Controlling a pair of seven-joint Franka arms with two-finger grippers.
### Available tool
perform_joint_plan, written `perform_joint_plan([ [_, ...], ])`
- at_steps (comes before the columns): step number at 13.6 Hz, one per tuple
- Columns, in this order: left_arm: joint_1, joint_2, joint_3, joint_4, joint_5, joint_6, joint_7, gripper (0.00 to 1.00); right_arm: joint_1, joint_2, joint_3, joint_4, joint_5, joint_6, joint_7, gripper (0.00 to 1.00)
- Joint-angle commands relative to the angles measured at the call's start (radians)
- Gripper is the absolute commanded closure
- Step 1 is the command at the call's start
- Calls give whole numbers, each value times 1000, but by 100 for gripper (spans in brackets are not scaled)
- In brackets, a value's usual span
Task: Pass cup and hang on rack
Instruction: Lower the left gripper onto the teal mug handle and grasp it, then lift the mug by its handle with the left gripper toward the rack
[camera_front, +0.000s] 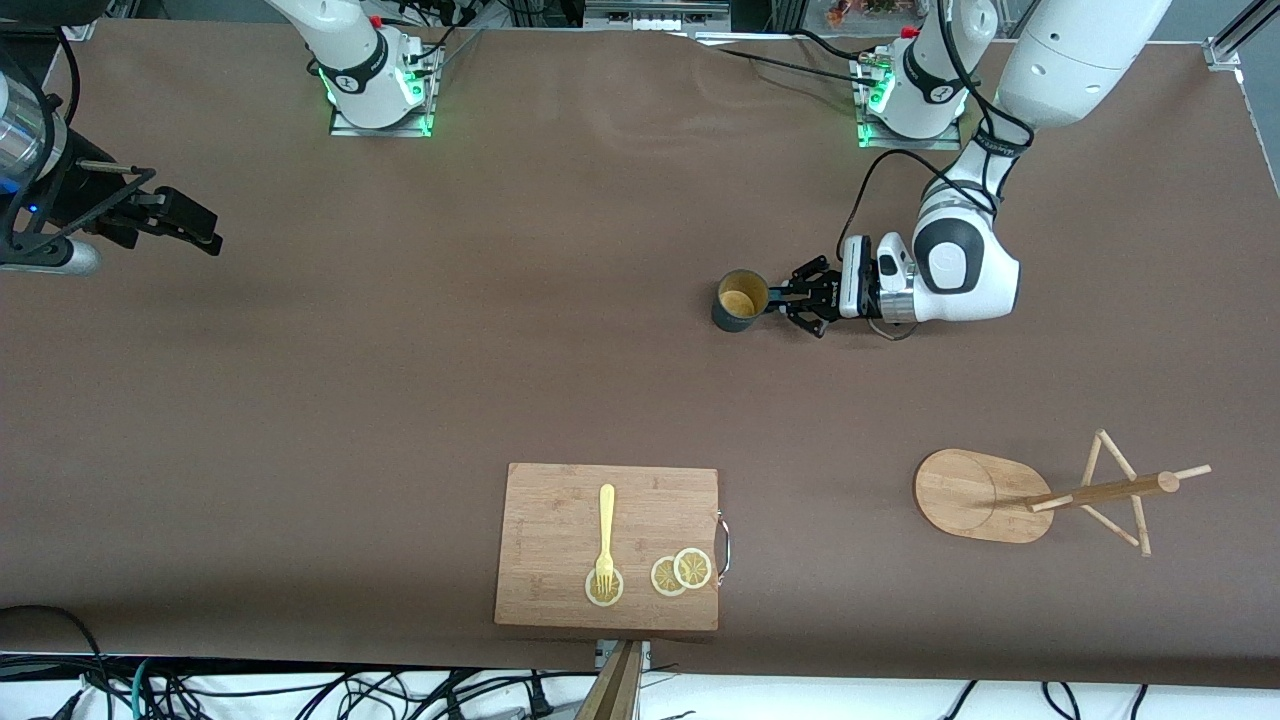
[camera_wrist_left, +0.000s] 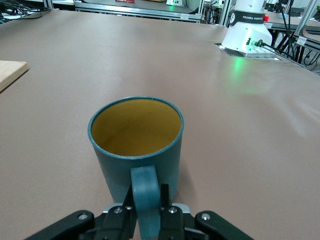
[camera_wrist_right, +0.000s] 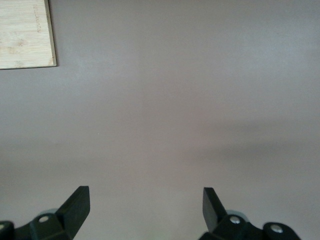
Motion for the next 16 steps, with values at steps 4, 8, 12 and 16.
perform_joint_plan([
  [4,56,-19,-3,26,-18,-92,-208,100,-13,8,8,15,-12,-8,-1,0],
  [8,122,-51,10,51,-6,-141,-507,100,-14,8,8,15,-12,-7,-5,0],
  [12,219,-113,10,56,87,-197,-835,100,-14,8,8,15,-12,-8,-5,0],
  [16,380,-203,12,53,233,-340,-1122,100,-16,8,7,15,-12,-8,-8,0],
])
